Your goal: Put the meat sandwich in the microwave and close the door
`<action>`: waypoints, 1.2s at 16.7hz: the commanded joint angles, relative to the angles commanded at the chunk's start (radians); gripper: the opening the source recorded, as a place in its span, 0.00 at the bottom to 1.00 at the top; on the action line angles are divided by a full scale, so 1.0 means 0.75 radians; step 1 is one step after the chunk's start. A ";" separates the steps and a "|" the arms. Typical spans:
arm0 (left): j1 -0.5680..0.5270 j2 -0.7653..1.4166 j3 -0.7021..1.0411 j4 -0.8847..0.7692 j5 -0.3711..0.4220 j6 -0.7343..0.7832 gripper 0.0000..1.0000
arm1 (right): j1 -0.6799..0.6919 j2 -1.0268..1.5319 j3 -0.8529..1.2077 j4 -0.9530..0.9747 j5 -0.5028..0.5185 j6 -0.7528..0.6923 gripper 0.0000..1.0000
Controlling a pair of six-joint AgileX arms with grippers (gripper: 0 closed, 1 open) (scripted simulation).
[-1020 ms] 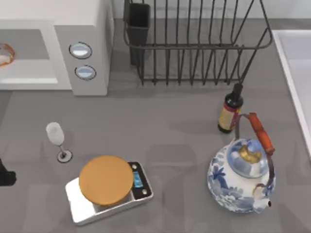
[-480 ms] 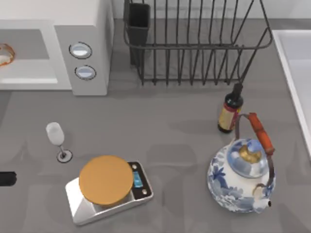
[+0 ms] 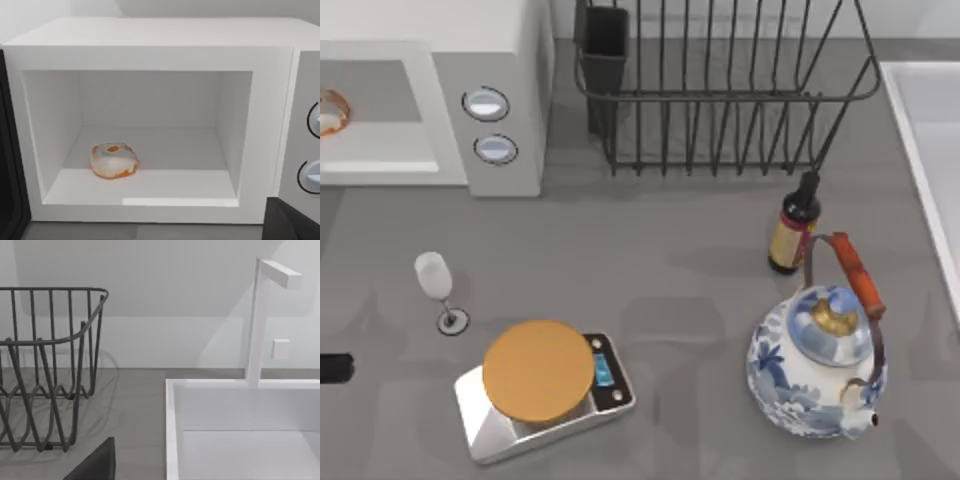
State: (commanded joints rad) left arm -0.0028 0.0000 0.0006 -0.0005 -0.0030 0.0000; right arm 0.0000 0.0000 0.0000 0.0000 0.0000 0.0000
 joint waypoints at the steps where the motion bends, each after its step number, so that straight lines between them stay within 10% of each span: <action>1: -0.017 -0.001 0.002 -0.003 -0.017 0.000 0.00 | 0.000 0.000 0.000 0.000 0.000 0.000 1.00; 10: -0.396 -0.031 0.039 -0.070 -0.396 0.000 0.00 | 0.000 0.000 0.000 0.000 0.000 0.000 1.00; 20: -0.536 0.100 0.048 0.046 -0.536 0.000 0.00 | 0.000 0.000 0.000 0.000 0.000 0.000 1.00</action>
State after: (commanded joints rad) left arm -0.4048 0.0753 0.0364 0.0339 -0.4052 0.0002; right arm 0.0000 0.0000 0.0000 0.0000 0.0000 0.0000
